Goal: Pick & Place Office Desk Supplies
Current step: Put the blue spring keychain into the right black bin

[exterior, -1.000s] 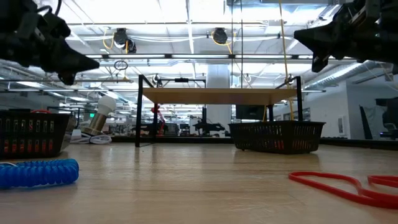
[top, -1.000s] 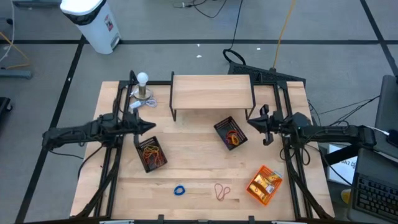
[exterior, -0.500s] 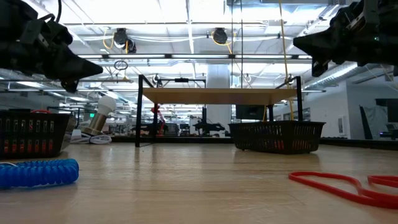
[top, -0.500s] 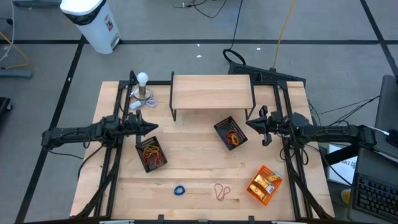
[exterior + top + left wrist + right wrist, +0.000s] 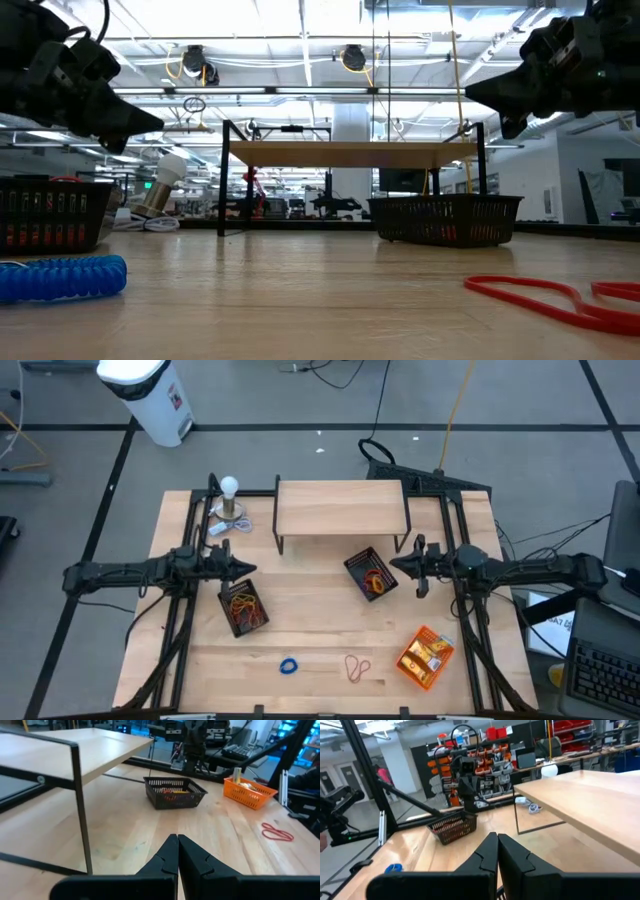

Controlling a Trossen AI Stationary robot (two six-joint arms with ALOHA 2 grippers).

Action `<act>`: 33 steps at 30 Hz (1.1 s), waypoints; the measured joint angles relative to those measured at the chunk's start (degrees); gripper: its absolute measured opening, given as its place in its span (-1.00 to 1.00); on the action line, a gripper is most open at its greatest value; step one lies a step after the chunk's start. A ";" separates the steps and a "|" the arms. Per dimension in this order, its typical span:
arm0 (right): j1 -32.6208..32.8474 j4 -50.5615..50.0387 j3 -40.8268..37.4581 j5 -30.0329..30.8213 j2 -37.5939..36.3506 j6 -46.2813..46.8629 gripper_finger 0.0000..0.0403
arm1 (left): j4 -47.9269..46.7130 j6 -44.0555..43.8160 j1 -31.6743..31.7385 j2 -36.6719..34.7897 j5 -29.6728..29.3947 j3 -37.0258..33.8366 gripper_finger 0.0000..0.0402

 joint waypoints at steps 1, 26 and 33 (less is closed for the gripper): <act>0.14 0.07 0.00 0.02 0.27 -0.20 -1.00 | 0.04 0.65 -0.23 0.00 0.00 0.00 -1.00; 0.99 5.01 -0.01 11.68 12.57 3.62 -1.00 | 1.00 6.78 2.40 0.02 -1.80 1.55 -0.95; 7.57 3.27 10.86 13.19 22.63 0.04 -1.00 | 1.70 9.37 2.40 0.02 -1.81 1.55 -0.92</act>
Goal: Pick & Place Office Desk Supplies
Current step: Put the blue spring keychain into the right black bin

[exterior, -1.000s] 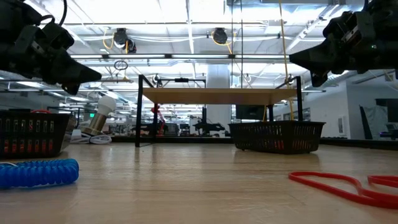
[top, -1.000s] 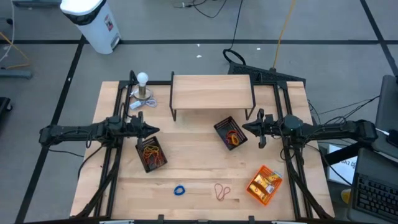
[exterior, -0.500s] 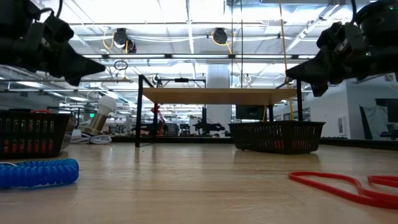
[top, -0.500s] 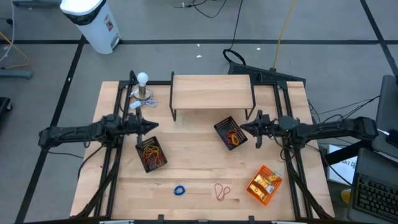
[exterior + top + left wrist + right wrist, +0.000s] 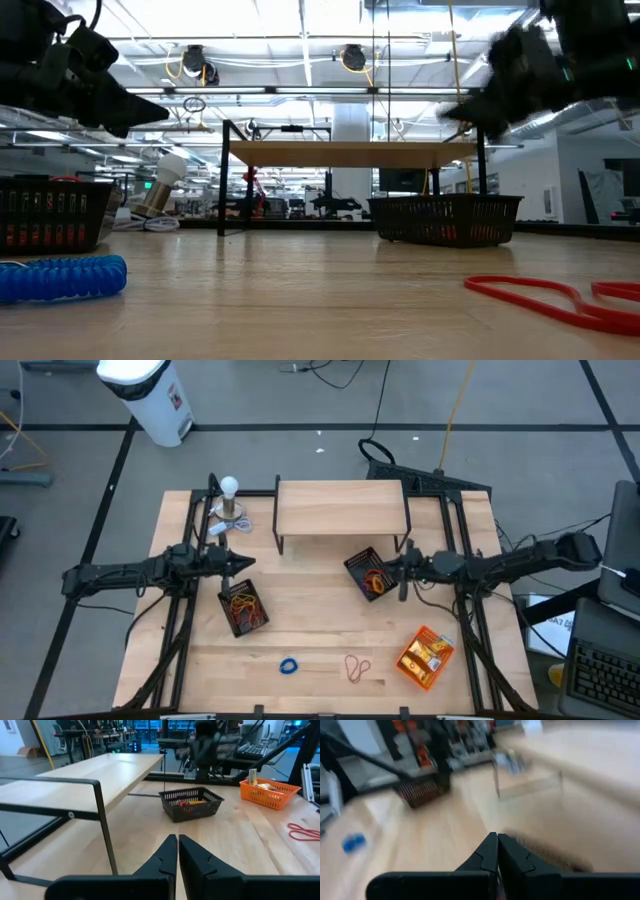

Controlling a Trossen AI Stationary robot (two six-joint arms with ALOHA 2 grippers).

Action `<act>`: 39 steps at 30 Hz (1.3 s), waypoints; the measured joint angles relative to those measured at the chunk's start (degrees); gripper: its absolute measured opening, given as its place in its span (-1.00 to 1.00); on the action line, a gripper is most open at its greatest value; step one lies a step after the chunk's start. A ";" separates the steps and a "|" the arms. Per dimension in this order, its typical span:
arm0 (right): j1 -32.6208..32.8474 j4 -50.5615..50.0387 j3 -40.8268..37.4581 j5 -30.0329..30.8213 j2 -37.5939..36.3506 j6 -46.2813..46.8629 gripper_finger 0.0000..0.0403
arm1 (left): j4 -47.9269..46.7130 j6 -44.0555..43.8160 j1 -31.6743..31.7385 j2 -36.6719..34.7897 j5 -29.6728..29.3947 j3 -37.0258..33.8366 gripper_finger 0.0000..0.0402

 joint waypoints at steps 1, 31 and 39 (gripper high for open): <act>1.41 0.03 2.84 1.48 1.86 -1.10 -1.00 | 0.38 0.12 -0.02 0.00 -0.04 0.00 -0.93; 19.43 -32.70 74.72 2.81 66.19 5.29 -0.15 | 0.74 -16.80 -0.22 0.00 -0.30 0.00 -0.88; 21.45 -35.55 82.96 4.20 75.36 9.32 -0.04 | 0.62 -18.61 -0.24 0.00 -0.06 0.00 -0.88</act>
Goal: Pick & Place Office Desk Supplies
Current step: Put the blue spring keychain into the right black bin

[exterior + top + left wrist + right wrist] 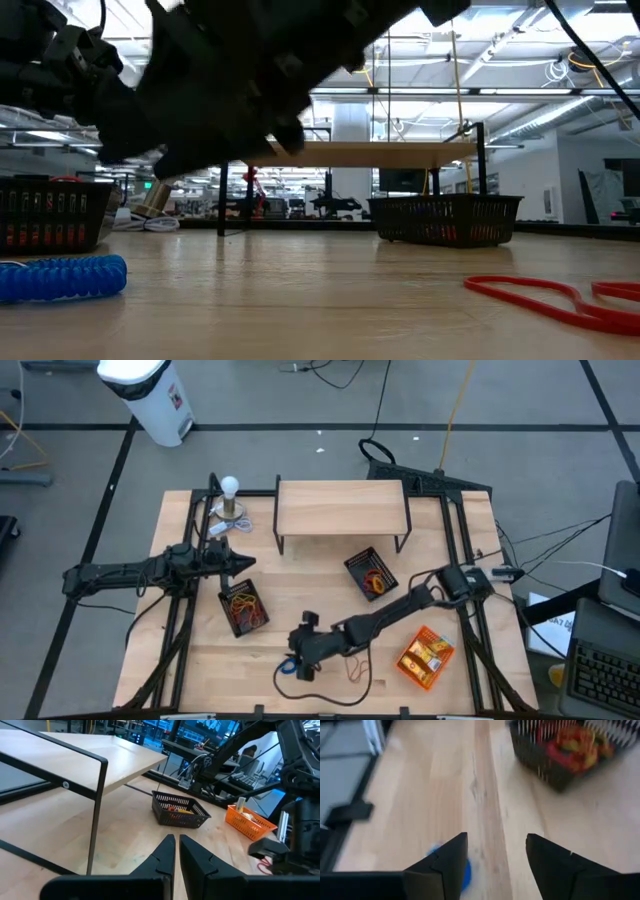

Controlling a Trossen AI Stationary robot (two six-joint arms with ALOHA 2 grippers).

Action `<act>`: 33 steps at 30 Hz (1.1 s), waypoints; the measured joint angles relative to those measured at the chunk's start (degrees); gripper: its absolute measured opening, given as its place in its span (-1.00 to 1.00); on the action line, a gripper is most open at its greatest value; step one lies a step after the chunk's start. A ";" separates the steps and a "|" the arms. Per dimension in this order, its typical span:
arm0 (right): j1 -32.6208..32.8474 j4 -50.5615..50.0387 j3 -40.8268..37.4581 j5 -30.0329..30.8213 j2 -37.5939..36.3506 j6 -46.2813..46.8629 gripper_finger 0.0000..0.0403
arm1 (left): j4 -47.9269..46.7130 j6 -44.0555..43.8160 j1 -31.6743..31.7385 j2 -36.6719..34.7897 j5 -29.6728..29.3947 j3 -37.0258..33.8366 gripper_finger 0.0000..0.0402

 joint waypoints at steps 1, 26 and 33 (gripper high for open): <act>0.23 -1.16 0.16 -0.05 0.20 1.30 -0.05 | -0.18 0.00 0.00 0.00 0.24 0.00 -0.88; 1.74 -11.35 1.97 8.96 7.30 11.03 -0.49 | 0.21 -1.01 -0.04 0.26 2.84 0.02 -0.88; 1.22 -11.42 1.86 6.93 7.29 10.67 -0.87 | 0.27 -1.01 -0.02 0.26 3.36 0.02 -0.88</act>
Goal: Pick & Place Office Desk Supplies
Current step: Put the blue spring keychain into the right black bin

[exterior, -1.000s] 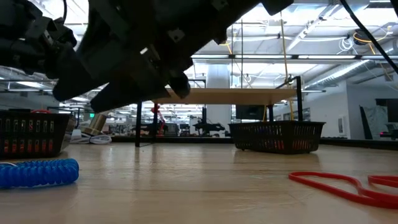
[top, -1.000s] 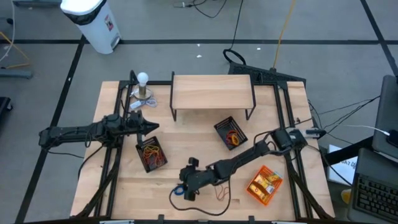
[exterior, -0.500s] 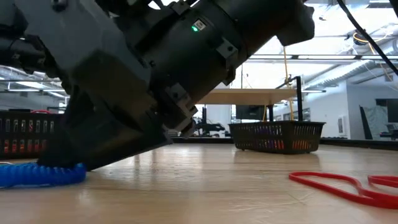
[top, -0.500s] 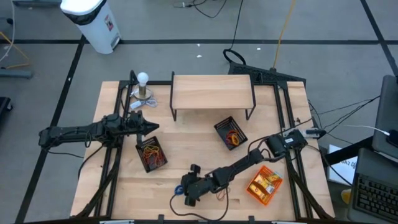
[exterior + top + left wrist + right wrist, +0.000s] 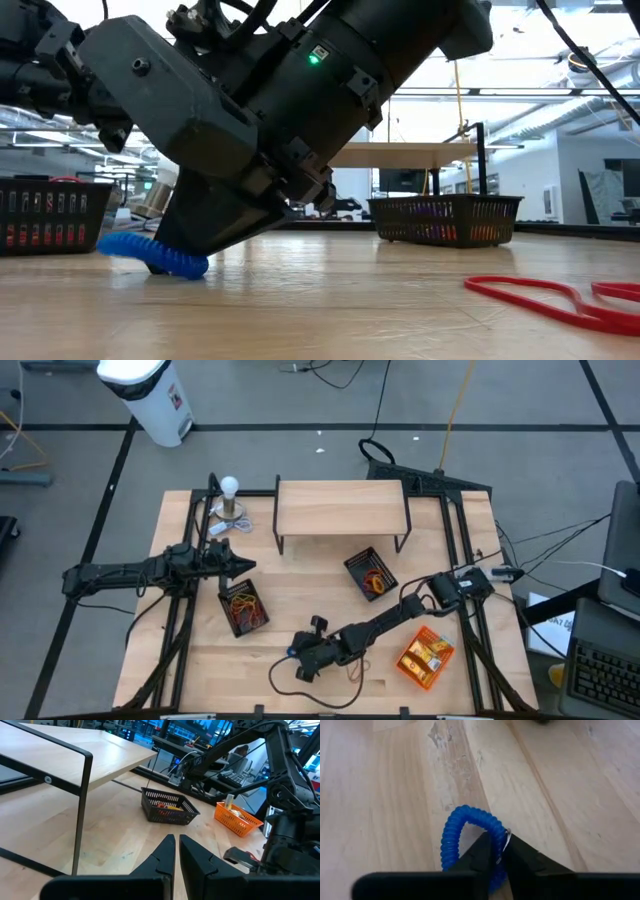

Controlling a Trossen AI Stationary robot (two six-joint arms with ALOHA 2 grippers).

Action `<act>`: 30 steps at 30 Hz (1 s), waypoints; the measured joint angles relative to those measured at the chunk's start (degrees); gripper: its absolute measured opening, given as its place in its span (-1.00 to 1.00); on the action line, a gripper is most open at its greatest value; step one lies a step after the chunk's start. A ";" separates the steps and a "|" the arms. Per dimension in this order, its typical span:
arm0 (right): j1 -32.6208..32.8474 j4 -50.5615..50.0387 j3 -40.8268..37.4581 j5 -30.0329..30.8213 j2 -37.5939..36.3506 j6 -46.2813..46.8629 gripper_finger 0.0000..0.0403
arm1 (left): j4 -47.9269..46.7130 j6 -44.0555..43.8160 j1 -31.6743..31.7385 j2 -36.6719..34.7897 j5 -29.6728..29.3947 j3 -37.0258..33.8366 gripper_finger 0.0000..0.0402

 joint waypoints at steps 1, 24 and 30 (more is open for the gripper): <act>0.00 0.07 -0.02 -0.13 -0.07 -0.36 -0.91 | 0.00 -0.04 0.00 0.00 0.00 0.00 -0.88; 1.73 0.91 -4.04 -2.53 -28.50 -21.49 -0.96 | 1.57 -1.36 0.02 0.00 2.82 0.00 -0.88; 1.66 3.89 -15.15 2.37 -43.01 -24.33 -0.96 | 1.46 -1.16 0.02 0.00 2.82 0.00 -0.88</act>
